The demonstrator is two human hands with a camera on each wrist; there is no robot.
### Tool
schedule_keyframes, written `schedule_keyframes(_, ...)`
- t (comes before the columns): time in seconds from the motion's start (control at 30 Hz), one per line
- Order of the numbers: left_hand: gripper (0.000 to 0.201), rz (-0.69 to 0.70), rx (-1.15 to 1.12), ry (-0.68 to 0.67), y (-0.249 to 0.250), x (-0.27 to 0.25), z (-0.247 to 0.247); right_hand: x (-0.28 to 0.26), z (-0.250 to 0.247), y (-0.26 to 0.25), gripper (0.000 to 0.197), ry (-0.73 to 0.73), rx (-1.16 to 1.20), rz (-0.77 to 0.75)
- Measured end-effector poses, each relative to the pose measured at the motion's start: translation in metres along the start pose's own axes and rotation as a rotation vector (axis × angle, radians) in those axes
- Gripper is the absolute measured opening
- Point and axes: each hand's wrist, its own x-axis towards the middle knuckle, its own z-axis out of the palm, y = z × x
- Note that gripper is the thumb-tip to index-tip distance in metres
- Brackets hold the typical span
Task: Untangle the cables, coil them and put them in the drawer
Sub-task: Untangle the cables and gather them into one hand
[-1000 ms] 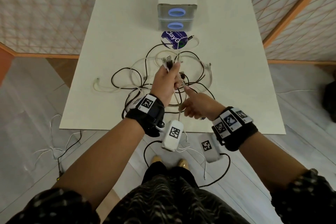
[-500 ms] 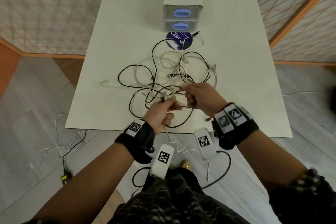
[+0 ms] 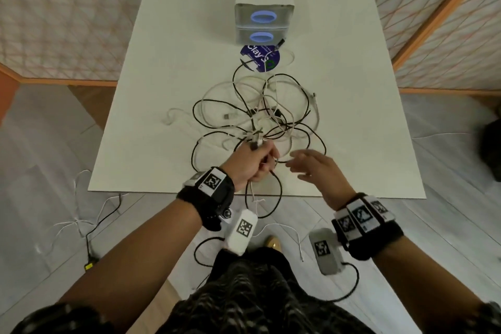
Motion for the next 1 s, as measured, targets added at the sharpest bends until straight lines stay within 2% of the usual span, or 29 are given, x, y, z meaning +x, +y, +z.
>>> schedule_keyframes(0.1, 0.036, -0.003, 0.222, -0.087, -0.005, -0.003, 0.006, 0.008, 0.012, -0.024, 0.030, -0.161, -0.178, -0.067)
schedule_keyframes(0.17, 0.037, 0.004, 0.303, -0.102, -0.006, -0.003, 0.008, 0.013, 0.019, -0.031, 0.034, -0.217, -0.239, -0.095)
schedule_keyframes(0.33, 0.038, -0.044, 0.296, -0.180, -0.007, -0.003, -0.001, 0.013, 0.020, -0.035, 0.033, -0.308, -0.111, -0.089)
schedule_keyframes(0.4, 0.036, -0.072, 0.264, -0.167, -0.009, -0.002, -0.001, 0.013, 0.024, -0.032, 0.022, -0.222, -0.094, -0.108)
schedule_keyframes(0.47, 0.026, -0.085, 0.151, -0.133, -0.011, 0.000, 0.001, 0.013, 0.028, -0.027, 0.014, -0.066, -0.199, -0.205)
schedule_keyframes(0.53, 0.022, -0.109, -0.080, -0.106, -0.010, 0.004, 0.003, 0.011, 0.028, -0.021, 0.015, 0.114, -0.344, -0.324)
schedule_keyframes(0.6, 0.027, -0.130, -0.320, -0.063, -0.006, 0.011, 0.000, 0.004, 0.025, -0.016, 0.017, 0.281, -0.369, -0.394)
schedule_keyframes(0.67, 0.033, -0.113, -0.409, -0.052, 0.002, 0.019, -0.005, -0.004, 0.022, -0.006, 0.016, 0.329, -0.401, -0.475)
schedule_keyframes(0.73, 0.038, -0.064, -0.441, -0.094, 0.015, 0.027, -0.009, -0.013, 0.022, 0.010, 0.013, 0.243, -0.486, -0.536)
schedule_keyframes(0.8, 0.038, 0.004, -0.530, -0.070, 0.029, 0.037, -0.014, -0.020, 0.019, 0.034, 0.012, 0.123, -0.585, -0.476)
schedule_keyframes(0.87, 0.033, 0.055, -0.609, 0.014, 0.043, 0.043, -0.023, -0.024, 0.009, 0.059, 0.018, 0.020, -0.709, -0.306)
schedule_keyframes(0.93, 0.029, 0.075, -0.540, 0.070, 0.050, 0.045, -0.028, -0.023, -0.001, 0.074, 0.021, -0.056, -0.801, -0.173)
schedule_keyframes(1.0, 0.029, 0.044, -0.416, 0.070, 0.046, 0.043, -0.026, -0.017, -0.003, 0.068, 0.018, -0.028, -0.747, -0.175)
